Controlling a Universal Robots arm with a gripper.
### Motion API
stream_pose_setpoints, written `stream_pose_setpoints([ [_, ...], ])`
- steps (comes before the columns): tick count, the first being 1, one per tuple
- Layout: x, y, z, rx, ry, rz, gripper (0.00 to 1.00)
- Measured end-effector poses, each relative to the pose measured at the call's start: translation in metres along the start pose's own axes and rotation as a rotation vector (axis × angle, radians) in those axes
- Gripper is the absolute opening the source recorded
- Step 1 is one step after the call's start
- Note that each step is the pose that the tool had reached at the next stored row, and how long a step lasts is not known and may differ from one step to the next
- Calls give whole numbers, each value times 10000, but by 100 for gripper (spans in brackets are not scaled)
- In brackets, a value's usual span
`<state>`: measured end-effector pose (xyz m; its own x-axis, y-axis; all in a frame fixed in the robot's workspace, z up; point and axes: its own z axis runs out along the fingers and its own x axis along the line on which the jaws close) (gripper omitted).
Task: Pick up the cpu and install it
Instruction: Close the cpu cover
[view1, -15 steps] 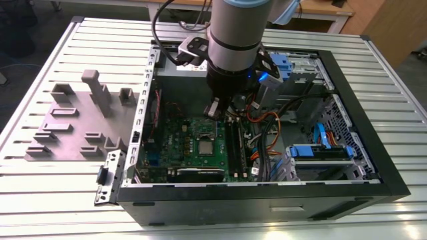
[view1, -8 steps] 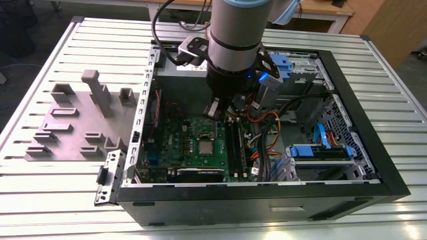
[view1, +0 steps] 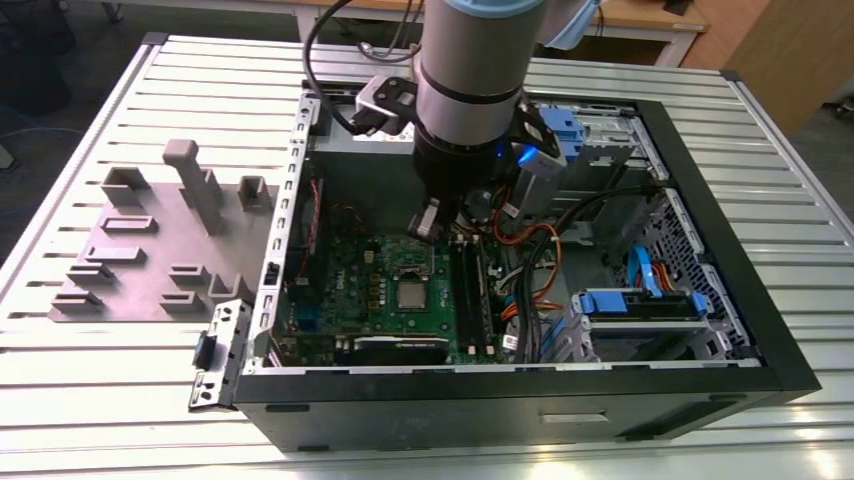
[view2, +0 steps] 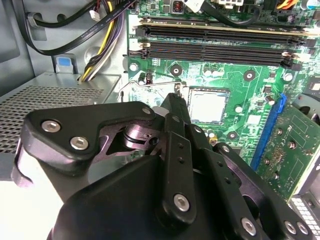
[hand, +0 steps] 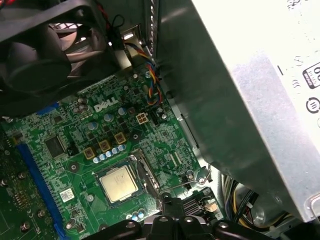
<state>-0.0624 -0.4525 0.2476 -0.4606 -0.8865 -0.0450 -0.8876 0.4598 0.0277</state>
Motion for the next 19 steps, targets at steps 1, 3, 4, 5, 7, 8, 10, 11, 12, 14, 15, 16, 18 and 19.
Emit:
stream_pose_setpoints([
  [1, 4, -2, 0, -1, 1, -26, 11],
  [3, 9, -4, 0, -3, 1, -62, 11],
  [4, 9, -4, 0, -3, 2, -63, 11],
  [5, 13, -7, -1, -3, 2, -63, 11],
  [7, 16, -9, -1, -3, 2, -64, 11],
  [8, 17, -9, -1, -3, 2, -64, 11],
  [10, 20, -10, -1, -3, 2, -64, 11],
  [11, 22, -11, -1, -3, 2, -64, 11],
  [12, 25, -13, -1, -3, 2, -64, 11],
  [14, 32, -17, -2, -2, 2, -64, 11],
  [15, 35, -18, -2, -2, 2, -63, 11],
  [16, 37, -19, -2, -3, 2, -63, 11],
  [18, 42, -22, -3, -3, 2, -63, 11],
  [19, 45, -23, -3, -3, 2, -64, 11],
])
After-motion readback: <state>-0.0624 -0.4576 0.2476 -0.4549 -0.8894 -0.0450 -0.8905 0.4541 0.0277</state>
